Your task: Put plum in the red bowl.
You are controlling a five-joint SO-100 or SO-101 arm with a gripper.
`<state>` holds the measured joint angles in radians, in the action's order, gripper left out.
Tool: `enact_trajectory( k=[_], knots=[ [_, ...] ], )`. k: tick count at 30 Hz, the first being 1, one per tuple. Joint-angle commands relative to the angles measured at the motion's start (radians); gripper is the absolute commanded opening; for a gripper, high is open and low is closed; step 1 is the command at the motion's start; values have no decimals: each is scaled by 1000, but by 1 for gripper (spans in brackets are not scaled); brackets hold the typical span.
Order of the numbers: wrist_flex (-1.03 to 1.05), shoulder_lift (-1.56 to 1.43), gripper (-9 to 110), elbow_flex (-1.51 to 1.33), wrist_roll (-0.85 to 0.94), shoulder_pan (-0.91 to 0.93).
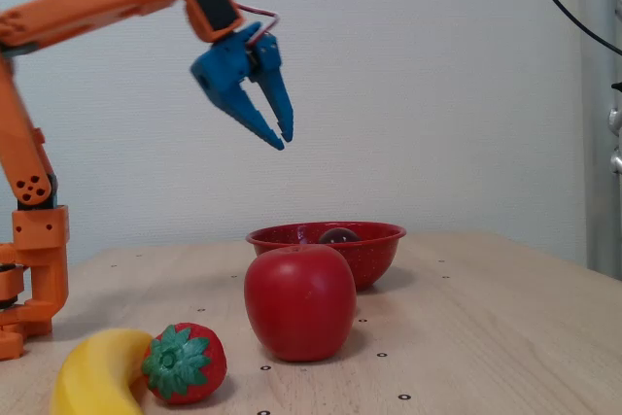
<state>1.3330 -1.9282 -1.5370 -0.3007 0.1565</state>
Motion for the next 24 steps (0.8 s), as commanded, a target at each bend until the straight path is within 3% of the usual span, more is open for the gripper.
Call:
enact_trajectory(
  k=[1, 16, 24],
  knots=[
    [-137, -183, 0, -135, 54, -57],
    [-650, -882, 0, -1118, 63, -193],
    [-833, -1086, 0, -1428, 49, -201]
  ],
)
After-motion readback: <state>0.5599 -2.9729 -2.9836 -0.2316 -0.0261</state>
